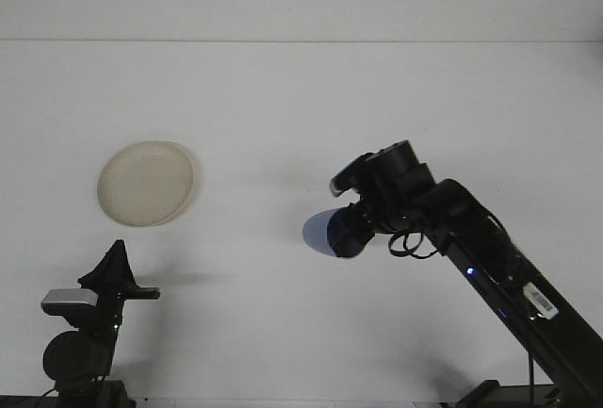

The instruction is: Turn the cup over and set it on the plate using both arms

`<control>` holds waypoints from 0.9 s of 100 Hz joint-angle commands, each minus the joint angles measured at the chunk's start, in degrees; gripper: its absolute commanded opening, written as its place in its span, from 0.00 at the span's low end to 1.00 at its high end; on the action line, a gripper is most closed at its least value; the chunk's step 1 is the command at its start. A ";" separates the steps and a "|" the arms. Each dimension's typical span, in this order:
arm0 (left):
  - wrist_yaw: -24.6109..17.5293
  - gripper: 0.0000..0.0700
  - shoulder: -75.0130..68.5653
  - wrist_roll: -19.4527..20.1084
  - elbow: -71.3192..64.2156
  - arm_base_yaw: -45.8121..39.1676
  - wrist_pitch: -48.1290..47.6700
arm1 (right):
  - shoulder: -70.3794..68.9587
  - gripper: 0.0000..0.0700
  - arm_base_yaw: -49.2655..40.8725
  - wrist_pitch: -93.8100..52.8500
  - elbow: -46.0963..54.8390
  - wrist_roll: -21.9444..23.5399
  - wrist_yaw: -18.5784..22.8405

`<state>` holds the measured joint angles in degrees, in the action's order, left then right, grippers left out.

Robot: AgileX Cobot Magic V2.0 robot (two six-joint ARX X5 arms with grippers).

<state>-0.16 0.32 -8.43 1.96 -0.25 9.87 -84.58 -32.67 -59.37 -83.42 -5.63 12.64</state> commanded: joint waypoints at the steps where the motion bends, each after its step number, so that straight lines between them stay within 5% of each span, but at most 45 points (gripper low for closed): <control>1: -0.07 0.02 -0.07 -3.17 -1.14 -0.04 0.68 | -3.61 0.00 -3.23 -3.08 -3.17 -2.10 -2.10; 27: -0.04 0.02 -0.07 -5.01 -1.14 -0.04 0.50 | -14.29 0.00 -10.80 -8.90 -7.87 -3.39 -8.87; 76: -0.04 0.02 -0.07 -6.25 -1.14 -0.04 0.52 | -21.38 0.00 -13.33 -9.68 -7.87 -3.45 -10.03; 82: -0.07 0.02 -0.07 -6.25 -1.14 -0.04 0.52 | -21.44 0.08 -13.46 -9.68 -7.87 -3.48 -10.05; 90: -0.07 0.02 -0.07 -6.25 -1.14 -0.04 0.52 | -21.44 0.33 -13.68 -9.64 -7.93 -3.69 -10.01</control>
<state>-0.16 0.32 -14.39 1.96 -0.25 9.80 -104.49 -45.45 -68.97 -89.76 -8.80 2.57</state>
